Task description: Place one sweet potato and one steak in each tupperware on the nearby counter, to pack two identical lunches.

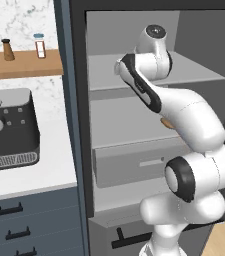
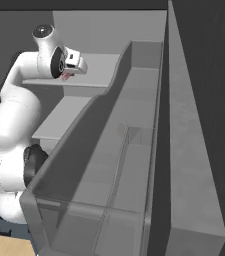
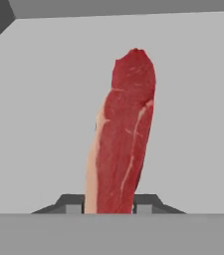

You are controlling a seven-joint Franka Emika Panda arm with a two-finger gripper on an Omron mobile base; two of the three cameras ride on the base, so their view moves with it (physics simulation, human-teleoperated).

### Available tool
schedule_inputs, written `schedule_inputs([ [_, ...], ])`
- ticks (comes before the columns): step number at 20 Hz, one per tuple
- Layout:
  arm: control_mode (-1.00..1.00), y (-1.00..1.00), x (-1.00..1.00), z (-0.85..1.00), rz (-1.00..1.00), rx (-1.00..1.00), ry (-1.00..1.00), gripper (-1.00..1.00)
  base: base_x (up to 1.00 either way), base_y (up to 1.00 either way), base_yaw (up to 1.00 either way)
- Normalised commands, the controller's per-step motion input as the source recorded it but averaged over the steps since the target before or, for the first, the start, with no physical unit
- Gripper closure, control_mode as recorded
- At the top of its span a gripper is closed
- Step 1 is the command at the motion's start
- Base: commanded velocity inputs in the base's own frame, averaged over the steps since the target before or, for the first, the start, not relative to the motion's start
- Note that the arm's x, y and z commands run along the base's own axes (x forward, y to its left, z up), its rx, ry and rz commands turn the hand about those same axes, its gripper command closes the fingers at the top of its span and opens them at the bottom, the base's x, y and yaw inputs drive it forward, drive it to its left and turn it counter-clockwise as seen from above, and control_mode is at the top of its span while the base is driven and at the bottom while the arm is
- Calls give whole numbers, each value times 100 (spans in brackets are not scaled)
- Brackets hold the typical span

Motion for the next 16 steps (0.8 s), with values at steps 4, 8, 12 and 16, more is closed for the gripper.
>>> schedule_inputs([
  [4, -100, -19, -100, -15, 9, 0, 0, 100, 0, 0, 0],
  [8, -100, -20, -100, -20, 3, 0, 1, 100, 0, 0, 0],
  [12, -100, -3, -100, -4, 0, 0, 3, 100, 0, 0, 0],
  [16, -100, 0, -100, 0, 0, 0, 4, 100, 0, 0, 0],
])
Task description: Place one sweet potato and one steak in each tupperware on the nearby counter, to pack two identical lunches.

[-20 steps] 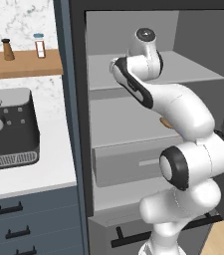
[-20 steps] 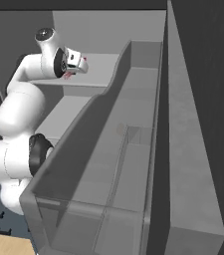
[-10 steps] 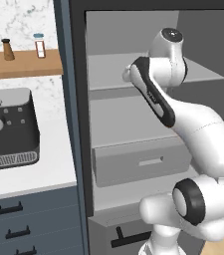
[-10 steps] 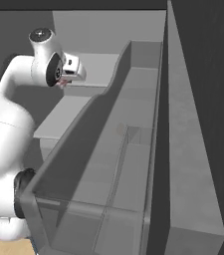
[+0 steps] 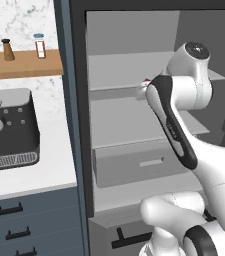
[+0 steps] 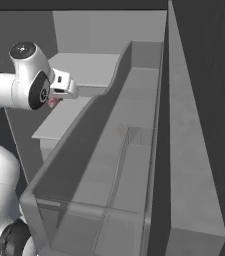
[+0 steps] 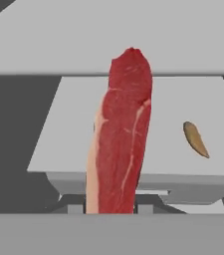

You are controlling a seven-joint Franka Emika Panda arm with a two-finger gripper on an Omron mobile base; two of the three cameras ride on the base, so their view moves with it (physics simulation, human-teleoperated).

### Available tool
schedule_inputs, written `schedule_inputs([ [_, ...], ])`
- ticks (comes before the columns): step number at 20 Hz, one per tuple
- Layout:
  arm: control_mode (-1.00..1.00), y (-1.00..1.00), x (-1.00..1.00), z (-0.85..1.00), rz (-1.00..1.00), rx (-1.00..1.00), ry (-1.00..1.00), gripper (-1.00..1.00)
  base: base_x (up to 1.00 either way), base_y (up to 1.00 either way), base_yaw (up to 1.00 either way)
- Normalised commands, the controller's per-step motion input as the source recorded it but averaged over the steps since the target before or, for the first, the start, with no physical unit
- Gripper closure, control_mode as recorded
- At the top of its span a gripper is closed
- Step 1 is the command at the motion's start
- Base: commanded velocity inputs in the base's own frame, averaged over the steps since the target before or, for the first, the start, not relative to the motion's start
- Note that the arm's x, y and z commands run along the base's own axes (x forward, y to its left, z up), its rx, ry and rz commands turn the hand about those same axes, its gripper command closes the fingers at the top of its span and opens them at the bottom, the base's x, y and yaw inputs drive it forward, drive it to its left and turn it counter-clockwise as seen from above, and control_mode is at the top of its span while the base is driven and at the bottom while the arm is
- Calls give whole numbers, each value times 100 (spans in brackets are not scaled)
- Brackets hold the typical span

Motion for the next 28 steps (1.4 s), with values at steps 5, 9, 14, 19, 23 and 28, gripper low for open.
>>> schedule_inputs([
  [5, -100, -16, -100, -27, 0, 0, 6, 100, 0, 0, 0],
  [9, -100, -27, -100, -51, 0, 0, 0, 100, 0, 0, 0],
  [14, -100, -13, -88, -57, 0, -4, 6, 100, 0, 0, 0],
  [19, -100, 0, -9, -30, 0, -4, 2, 100, 0, 0, 0],
  [23, -100, 0, -7, -3, 0, -1, 0, 100, 0, 0, 0],
  [28, -100, 0, -1, 0, 0, 0, 0, 100, 0, 0, 0],
])
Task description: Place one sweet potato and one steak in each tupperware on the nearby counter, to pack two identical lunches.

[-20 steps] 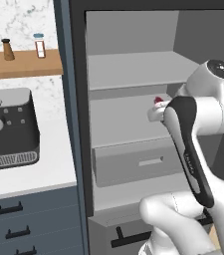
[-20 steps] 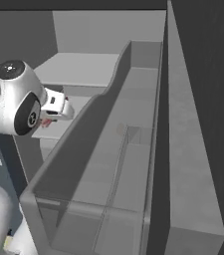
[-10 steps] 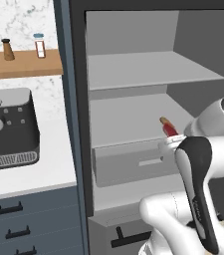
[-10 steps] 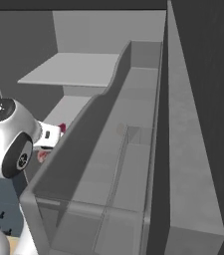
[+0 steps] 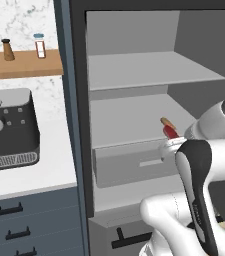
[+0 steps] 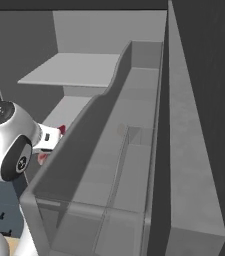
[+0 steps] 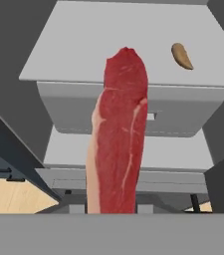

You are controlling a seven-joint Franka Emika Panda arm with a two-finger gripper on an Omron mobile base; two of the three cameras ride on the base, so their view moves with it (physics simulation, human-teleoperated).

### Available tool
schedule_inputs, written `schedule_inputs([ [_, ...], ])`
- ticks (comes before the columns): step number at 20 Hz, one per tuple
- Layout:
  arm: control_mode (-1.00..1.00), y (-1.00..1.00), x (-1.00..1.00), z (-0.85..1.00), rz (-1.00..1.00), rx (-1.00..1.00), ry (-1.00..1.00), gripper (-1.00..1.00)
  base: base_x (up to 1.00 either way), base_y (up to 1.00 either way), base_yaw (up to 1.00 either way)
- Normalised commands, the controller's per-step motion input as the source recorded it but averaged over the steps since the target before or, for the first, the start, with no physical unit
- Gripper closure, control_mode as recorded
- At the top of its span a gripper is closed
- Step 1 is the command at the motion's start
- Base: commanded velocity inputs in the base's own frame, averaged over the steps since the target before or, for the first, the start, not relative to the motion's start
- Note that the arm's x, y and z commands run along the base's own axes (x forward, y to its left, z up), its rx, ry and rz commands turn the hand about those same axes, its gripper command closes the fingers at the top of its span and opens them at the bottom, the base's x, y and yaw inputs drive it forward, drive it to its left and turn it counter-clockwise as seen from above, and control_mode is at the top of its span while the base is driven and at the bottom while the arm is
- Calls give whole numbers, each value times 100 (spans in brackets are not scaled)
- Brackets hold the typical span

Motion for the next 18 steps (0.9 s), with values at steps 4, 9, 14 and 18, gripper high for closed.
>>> schedule_inputs([
  [4, -100, 0, -2, 0, 0, 0, 0, 100, 0, 0, 0],
  [9, 100, 1, -21, 0, 0, 0, 0, 100, -39, 27, 1],
  [14, 100, 0, 0, 0, 0, 0, 0, 100, -55, 90, 3],
  [18, 100, 0, 0, 0, 0, 0, 0, 100, -37, 98, 1],
])
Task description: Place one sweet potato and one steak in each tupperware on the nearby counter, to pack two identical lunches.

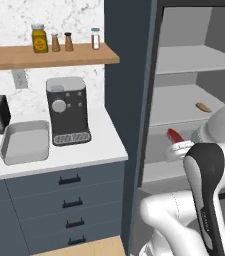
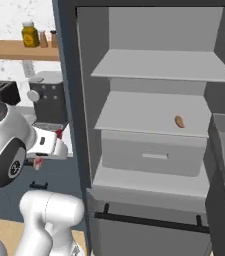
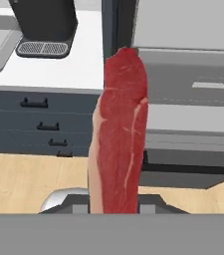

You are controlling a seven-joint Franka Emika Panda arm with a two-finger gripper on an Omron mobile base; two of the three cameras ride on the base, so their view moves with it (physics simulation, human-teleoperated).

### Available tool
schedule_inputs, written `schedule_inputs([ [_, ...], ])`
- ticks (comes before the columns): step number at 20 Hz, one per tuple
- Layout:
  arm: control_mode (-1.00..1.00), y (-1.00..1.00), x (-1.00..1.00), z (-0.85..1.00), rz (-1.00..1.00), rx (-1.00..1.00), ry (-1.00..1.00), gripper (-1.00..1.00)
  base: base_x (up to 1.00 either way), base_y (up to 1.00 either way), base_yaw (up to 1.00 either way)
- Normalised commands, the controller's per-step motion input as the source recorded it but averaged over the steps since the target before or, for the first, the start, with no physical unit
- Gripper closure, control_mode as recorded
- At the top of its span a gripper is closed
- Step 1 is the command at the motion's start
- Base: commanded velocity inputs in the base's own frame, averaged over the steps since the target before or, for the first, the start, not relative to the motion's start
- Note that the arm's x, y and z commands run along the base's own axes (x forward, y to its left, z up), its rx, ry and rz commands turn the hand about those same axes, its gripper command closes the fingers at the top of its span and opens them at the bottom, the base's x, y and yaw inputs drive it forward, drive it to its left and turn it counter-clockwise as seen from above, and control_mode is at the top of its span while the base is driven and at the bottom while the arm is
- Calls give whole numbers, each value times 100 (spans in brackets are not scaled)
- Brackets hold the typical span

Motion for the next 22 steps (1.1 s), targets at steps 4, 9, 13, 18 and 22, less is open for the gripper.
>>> schedule_inputs([
  [4, 100, 0, 0, 0, 0, 0, 0, 100, -10, 100, 0],
  [9, 100, 0, 0, 0, 0, 0, 0, 100, 8, 95, 0],
  [13, 100, 0, 0, 0, 0, 0, 0, 100, 42, 71, 0],
  [18, 100, 0, 0, 0, 0, 0, 0, 100, 53, 57, 0],
  [22, 100, 0, 0, 0, 0, 0, 0, 100, 55, 48, 0],
])
